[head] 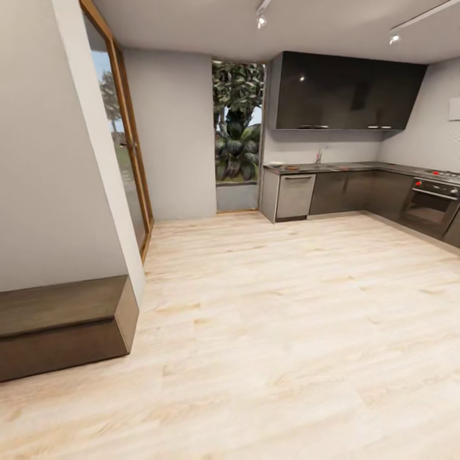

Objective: In the kitchen, take the Vidalia onion out of the sink, dice it on the chopping board with the paring knife, put the diced onion into the bowl on the countertop, then place both the paring knife and the chopping board into the sink.

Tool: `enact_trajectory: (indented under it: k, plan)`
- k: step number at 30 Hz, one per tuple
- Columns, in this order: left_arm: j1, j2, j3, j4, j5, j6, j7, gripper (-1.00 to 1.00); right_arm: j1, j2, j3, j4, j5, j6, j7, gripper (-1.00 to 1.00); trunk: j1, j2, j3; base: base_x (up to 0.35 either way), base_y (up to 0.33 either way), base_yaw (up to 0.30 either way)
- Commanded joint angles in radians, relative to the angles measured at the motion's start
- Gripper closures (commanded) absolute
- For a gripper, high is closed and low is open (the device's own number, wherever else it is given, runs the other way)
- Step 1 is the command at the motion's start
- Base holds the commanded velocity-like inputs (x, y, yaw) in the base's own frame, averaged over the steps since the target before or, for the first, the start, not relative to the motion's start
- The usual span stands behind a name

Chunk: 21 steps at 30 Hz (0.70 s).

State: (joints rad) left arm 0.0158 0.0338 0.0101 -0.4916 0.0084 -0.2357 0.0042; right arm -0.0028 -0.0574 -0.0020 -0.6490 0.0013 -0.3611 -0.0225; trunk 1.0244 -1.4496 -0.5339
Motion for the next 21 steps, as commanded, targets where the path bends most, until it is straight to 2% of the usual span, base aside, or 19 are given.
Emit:
enact_trajectory:
  k: [1, 21]
  plan:
    - [0.000, 0.000, 0.001, -0.001, 0.001, -0.001, 0.000, -1.00, 0.000, 0.000, 0.001, 0.000, 0.000, -0.002, -0.002, -1.00, 0.001, 0.000, -0.001, 0.322, 0.000, -0.076]
    - [0.001, 0.000, 0.001, -0.001, 0.001, -0.001, 0.000, -1.00, 0.000, 0.000, 0.002, 0.000, 0.000, -0.002, -0.003, -1.00, 0.001, 0.000, -0.001, 0.322, 0.000, -0.097]
